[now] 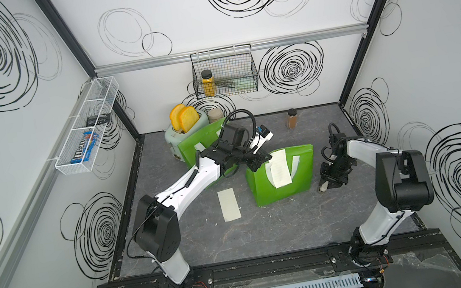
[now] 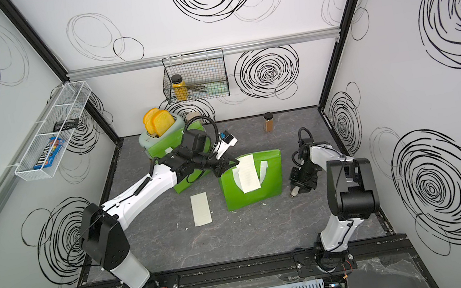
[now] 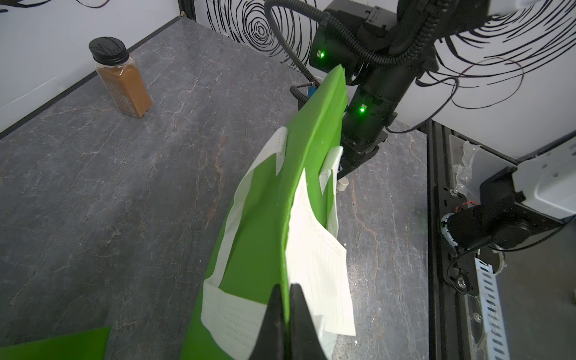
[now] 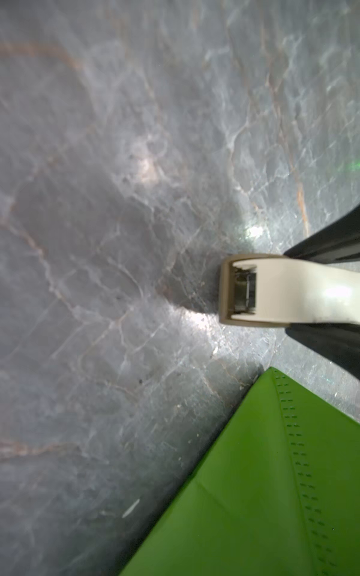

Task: Staple the receipts to the bags
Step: Pick up the stapler from the center of the board.

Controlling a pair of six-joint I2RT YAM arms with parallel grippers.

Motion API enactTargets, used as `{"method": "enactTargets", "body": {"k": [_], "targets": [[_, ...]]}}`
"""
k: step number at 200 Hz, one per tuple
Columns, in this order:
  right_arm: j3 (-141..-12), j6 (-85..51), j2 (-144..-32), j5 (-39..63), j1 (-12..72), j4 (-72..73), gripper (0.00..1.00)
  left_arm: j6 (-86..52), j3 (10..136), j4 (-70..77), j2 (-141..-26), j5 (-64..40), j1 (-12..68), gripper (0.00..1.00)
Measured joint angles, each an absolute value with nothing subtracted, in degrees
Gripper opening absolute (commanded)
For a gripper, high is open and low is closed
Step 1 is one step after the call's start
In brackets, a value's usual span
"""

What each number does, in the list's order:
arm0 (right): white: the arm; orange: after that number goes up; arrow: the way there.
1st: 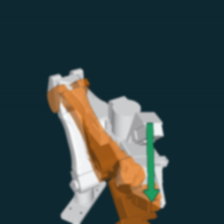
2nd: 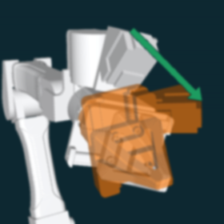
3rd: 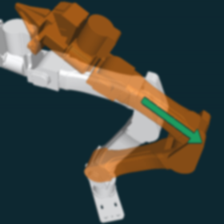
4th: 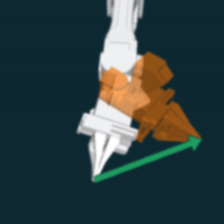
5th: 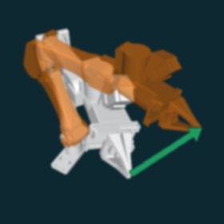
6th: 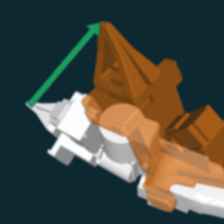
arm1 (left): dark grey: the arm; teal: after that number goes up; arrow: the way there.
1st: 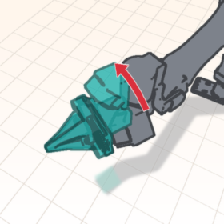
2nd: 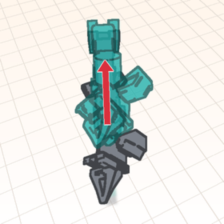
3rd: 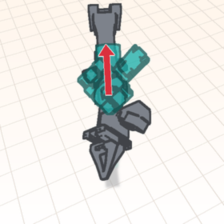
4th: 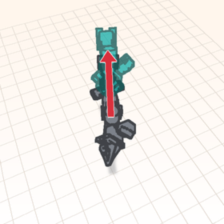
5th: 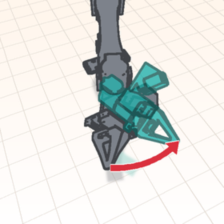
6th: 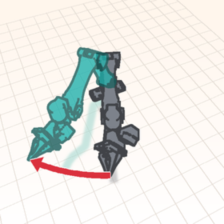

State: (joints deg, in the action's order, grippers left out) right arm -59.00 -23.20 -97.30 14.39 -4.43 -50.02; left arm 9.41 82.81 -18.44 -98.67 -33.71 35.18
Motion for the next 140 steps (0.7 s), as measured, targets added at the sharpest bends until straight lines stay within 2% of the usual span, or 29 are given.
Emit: {"method": "enactTargets", "body": {"k": [13, 44, 85, 140], "targets": [[-59.0, -23.2, -97.2, 14.4, -4.4, -50.3, 0.25, 9.4, 82.8, -18.4, -98.7, -33.8, 35.2, 0.0], [-59.0, -23.2, -94.6, 14.3, -4.4, -50.6, 0.16, 9.2, 82.8, -18.3, -98.7, -33.8, 35.2, 0.0], [-59.3, -23.2, -79.8, 13.8, -3.2, -50.5, 0.15, 7.9, 81.8, -17.0, -98.7, -33.3, 35.6, 0.0], [-65.1, -21.7, -61.6, 9.6, 9.9, -44.6, 0.18, 3.8, 80.3, -14.0, -98.7, -30.7, 36.7, 0.0]]}}
